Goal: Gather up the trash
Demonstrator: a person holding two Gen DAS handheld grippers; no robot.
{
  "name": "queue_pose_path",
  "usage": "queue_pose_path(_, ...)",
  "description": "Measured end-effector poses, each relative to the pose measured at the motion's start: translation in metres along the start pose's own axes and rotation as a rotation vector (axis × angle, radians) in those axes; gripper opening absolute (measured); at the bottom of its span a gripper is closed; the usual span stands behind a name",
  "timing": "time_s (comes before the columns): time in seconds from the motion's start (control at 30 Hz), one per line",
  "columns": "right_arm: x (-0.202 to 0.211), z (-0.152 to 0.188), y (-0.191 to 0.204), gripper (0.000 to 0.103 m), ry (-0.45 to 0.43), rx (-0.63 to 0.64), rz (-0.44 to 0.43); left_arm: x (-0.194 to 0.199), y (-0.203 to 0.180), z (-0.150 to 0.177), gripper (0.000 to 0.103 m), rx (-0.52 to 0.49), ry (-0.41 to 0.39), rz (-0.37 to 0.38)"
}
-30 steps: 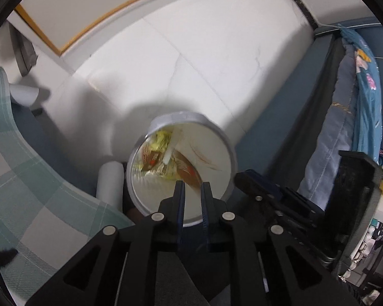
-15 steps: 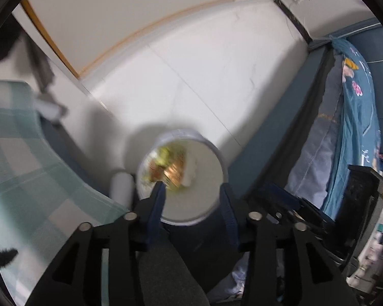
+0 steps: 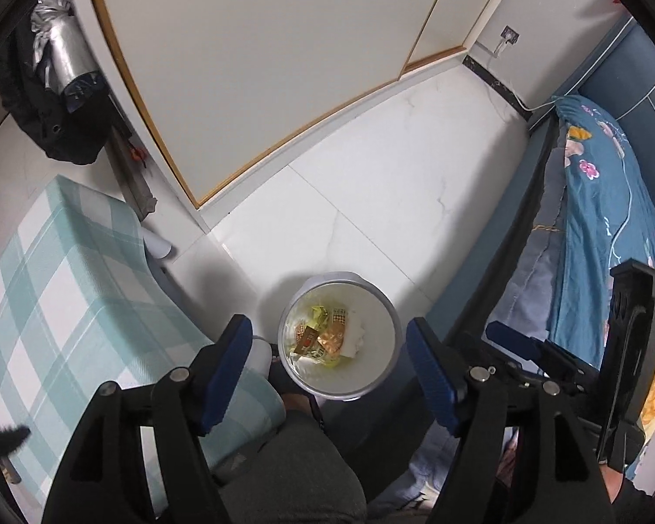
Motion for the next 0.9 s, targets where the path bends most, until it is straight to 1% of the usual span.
queue_pose_path(0.1, 0.009, 0.002, 0.003, 0.076, -0.008, 0.010, 0.002, 0.006, -0.006, 0.004, 0.070, -0.005, -0.028, -0.005)
queue_pose_path(0.17, 0.015, 0.004, 0.004, 0.081, -0.015, 0.016, 0.006, 0.009, -0.006, 0.007, 0.071, 0.016, -0.050, -0.007)
queue_pose_path(0.23, 0.022, 0.005, 0.004, 0.084, -0.030, 0.022, 0.016, 0.012, -0.004, 0.009, 0.079, 0.031, -0.068, -0.014)
queue_pose_path(0.3, 0.027, 0.007, 0.005, 0.088, -0.043, 0.021, 0.020, 0.016, 0.000, 0.010, 0.080, 0.035, -0.080, -0.031)
queue_pose_path(0.47, 0.032, 0.011, 0.003, 0.089, -0.044, 0.022, 0.028, 0.020, 0.000, 0.011, 0.080, 0.038, -0.092, -0.055)
queue_pose_path(0.83, 0.042, 0.015, 0.006, 0.090, -0.057, 0.033, 0.040, 0.022, -0.006, 0.018, 0.080, 0.024, -0.083, -0.060)
queue_pose_path(0.9, 0.043, 0.015, 0.007, 0.091, -0.059, 0.034, 0.038, 0.023, -0.005, 0.019, 0.080, 0.028, -0.087, -0.042)
Point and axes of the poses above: each gripper's, at about its wrist camera, not at the fingertips, and x roughly against the way its jaws point, y to its left, z to its underside, the point moved 5 cm from there along -x, roughly the way its jaws point, and after that the axes turned 13 degrees about -x, right-handed, at the moved point
